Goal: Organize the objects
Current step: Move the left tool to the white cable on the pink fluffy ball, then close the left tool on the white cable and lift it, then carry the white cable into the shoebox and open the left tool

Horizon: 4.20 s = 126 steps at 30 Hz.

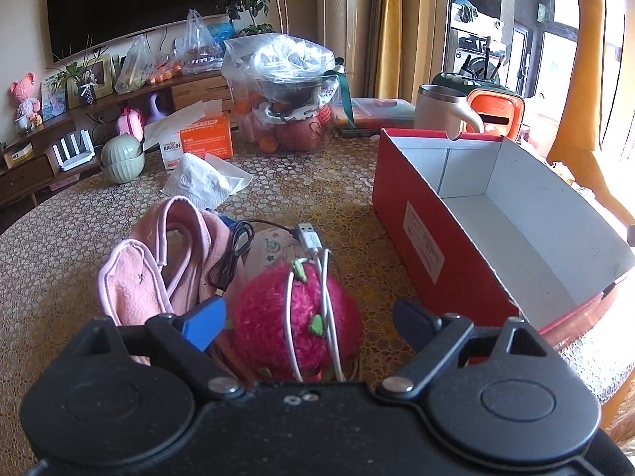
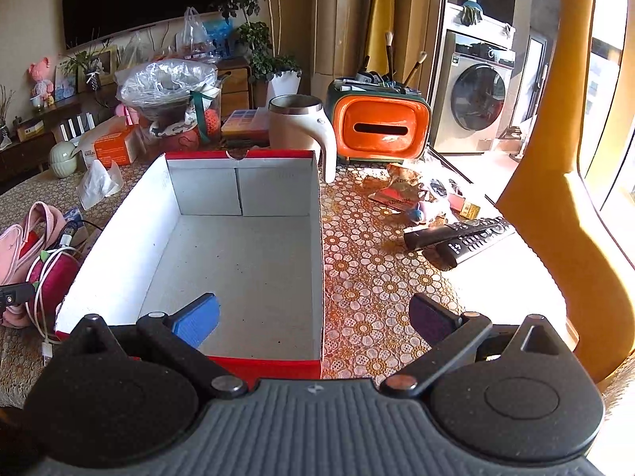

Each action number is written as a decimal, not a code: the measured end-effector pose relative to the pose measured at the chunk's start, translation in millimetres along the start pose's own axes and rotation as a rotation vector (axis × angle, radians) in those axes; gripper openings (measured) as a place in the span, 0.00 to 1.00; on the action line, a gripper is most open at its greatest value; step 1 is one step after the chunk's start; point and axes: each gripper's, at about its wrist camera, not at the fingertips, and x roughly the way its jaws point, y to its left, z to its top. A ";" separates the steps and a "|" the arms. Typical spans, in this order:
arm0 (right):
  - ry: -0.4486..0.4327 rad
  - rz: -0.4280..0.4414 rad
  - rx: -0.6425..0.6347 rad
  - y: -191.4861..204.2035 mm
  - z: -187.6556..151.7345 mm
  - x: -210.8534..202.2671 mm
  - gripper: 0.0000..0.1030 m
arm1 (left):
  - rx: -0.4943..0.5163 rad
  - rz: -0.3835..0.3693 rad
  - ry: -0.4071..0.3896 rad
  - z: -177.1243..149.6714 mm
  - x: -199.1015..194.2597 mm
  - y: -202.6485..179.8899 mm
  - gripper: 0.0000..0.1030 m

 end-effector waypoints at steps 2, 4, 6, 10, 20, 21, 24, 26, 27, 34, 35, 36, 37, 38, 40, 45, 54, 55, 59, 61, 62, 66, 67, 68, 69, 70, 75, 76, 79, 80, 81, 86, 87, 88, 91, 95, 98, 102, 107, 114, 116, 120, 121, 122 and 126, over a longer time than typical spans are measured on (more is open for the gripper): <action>0.011 -0.003 0.002 -1.5 0.1 5.7 1.00 | 0.005 0.013 -0.001 5.3 8.6 -0.9 0.83; 0.023 -0.003 0.005 -2.0 -0.6 10.3 1.00 | 0.012 0.022 0.005 8.4 16.9 -2.1 0.79; 0.033 0.002 0.012 -2.6 -0.7 14.5 1.00 | 0.010 0.026 0.023 9.1 23.5 -3.8 0.71; 0.047 0.005 0.010 -2.3 -1.5 21.4 0.99 | 0.016 0.031 0.033 5.5 27.9 -8.4 0.66; 0.064 0.014 0.014 -2.9 -3.7 32.7 0.99 | 0.107 0.102 -0.015 4.1 26.4 -21.7 0.31; 0.065 0.016 0.013 -2.6 -4.1 33.4 0.99 | 0.124 0.105 -0.015 3.8 26.6 -23.7 0.28; 0.070 0.017 0.009 -1.6 -5.1 36.1 0.99 | 0.138 0.110 -0.015 2.9 26.6 -25.8 0.22; 0.073 0.020 0.009 -1.5 -5.7 37.4 0.99 | 0.132 0.106 -0.021 3.6 24.4 -25.3 0.15; 0.073 0.021 0.008 -1.3 -6.1 37.4 0.99 | 0.128 0.101 -0.024 4.0 23.2 -25.0 0.10; 0.079 0.025 -0.003 0.8 -6.1 40.3 0.99 | 0.104 0.048 -0.032 6.4 17.7 -23.9 0.04; 0.080 0.026 -0.003 0.8 -6.0 40.5 0.99 | 0.101 0.043 -0.031 6.6 17.1 -23.7 0.04; 0.080 0.026 -0.003 0.7 -5.7 41.1 0.99 | 0.102 0.041 -0.031 6.7 16.6 -24.0 0.04; 0.082 0.025 -0.002 0.4 -5.4 41.4 0.97 | 0.101 0.040 -0.031 6.8 16.1 -24.2 0.04; 0.084 0.025 -0.002 0.0 -5.1 41.6 0.95 | 0.097 0.039 -0.032 6.9 16.1 -24.2 0.03; 0.086 0.022 -0.002 -0.5 -4.1 42.2 0.90 | 0.084 0.029 -0.032 7.5 14.2 -22.9 0.03; 0.099 0.016 0.002 -3.3 -3.4 43.5 0.67 | 0.065 0.012 -0.037 8.5 7.9 -20.6 0.03; 0.124 0.012 0.005 -2.4 -4.2 48.4 0.29 | 0.035 -0.007 -0.040 10.1 -1.0 -16.5 0.03; 0.124 0.013 0.003 -2.0 -4.3 48.5 0.22 | 0.028 -0.008 -0.042 10.5 -2.1 -15.0 0.03; 0.119 0.007 -0.009 -1.3 -4.7 48.0 0.10 | -0.007 -0.017 -0.054 15.5 -3.7 -6.2 0.03; 0.119 0.005 -0.008 -1.2 -5.0 48.5 0.08 | -0.042 -0.026 -0.047 16.2 0.5 1.7 0.03; 0.119 0.008 -0.005 -1.2 -5.2 48.6 0.08 | -0.054 -0.033 -0.041 15.2 3.3 5.5 0.03; 0.122 0.010 -0.006 -0.5 -6.0 48.9 0.07 | -0.092 -0.072 0.002 7.7 11.1 13.9 0.04; 0.123 0.011 -0.007 -0.2 -6.3 49.0 0.07 | -0.097 -0.080 -0.002 6.5 9.9 14.1 0.07; 0.123 0.010 -0.007 -0.3 -6.5 49.0 0.07 | -0.092 -0.086 -0.002 5.0 8.4 13.0 0.16; 0.124 0.010 -0.006 -0.3 -6.7 49.4 0.07 | -0.078 -0.083 -0.002 4.2 7.5 10.9 0.20; 0.126 0.011 -0.005 -0.2 -6.4 49.8 0.07 | -0.060 -0.082 0.000 3.4 7.2 8.5 0.21; 0.124 0.012 -0.007 1.2 -6.4 49.4 0.07 | -0.004 -0.056 0.030 -0.5 12.8 0.3 0.41; 0.124 0.012 -0.006 1.0 -6.4 49.2 0.07 | 0.000 -0.055 0.037 -1.4 14.2 0.1 0.41; 0.126 0.014 -0.006 0.8 -6.4 49.1 0.07 | 0.016 -0.047 0.038 -2.0 16.9 -2.0 0.38; 0.127 0.014 -0.006 0.7 -6.7 49.2 0.07 | 0.025 -0.040 0.034 -1.2 17.3 -3.5 0.36; 0.129 0.014 -0.006 0.9 -6.8 49.4 0.07 | 0.039 -0.028 0.028 -0.2 17.3 -5.9 0.33; 0.131 0.015 -0.005 0.6 -7.4 49.9 0.07 | 0.100 -0.018 0.001 3.6 16.2 -17.0 0.24; 0.131 0.015 -0.006 0.6 -7.4 49.9 0.07 | 0.118 -0.016 0.003 3.3 17.1 -19.8 0.23; 0.131 0.015 -0.005 0.7 -7.3 50.0 0.07 | 0.133 -0.013 0.008 3.1 19.0 -22.2 0.23; 0.135 0.014 -0.004 0.8 -8.6 51.5 0.07 | 0.148 -0.021 0.024 2.7 25.6 -26.1 0.19; 0.138 0.013 -0.010 1.9 -9.4 52.3 0.08 | 0.176 -0.030 0.034 4.1 34.3 -31.7 0.07; 0.137 0.015 -0.011 2.2 -9.5 52.5 0.08 | 0.189 -0.028 0.031 5.0 34.7 -35.4 0.04; 0.137 0.016 -0.013 2.4 -9.7 52.6 0.07 | 0.184 -0.033 -0.004 8.1 25.0 -34.7 0.03; 0.135 0.017 -0.018 3.1 -9.8 52.7 0.08 | 0.136 -0.085 -0.047 28.9 2.4 -29.4 0.03; 0.136 0.021 -0.016 2.6 -10.2 52.1 0.07 | 0.095 -0.192 -0.093 61.8 -22.9 -33.2 0.03; 0.138 0.020 -0.017 1.9 -9.9 52.0 0.06 | 0.095 -0.215 -0.107 72.0 -26.3 -37.8 0.03; 0.144 0.022 -0.018 0.8 -9.5 51.8 0.06 | 0.120 -0.247 -0.132 90.6 -28.3 -55.4 0.03; 0.145 0.023 -0.016 0.4 -9.4 51.6 0.05 | 0.132 -0.252 -0.136 93.6 -27.5 -61.4 0.03; 0.146 0.023 -0.014 0.2 -9.3 51.6 0.05 | 0.143 -0.257 -0.136 96.7 -24.9 -67.5 0.03; 0.151 0.027 -0.010 -0.4 -9.2 51.1 0.05 | 0.165 -0.279 -0.118 103.5 -12.5 -89.5 0.03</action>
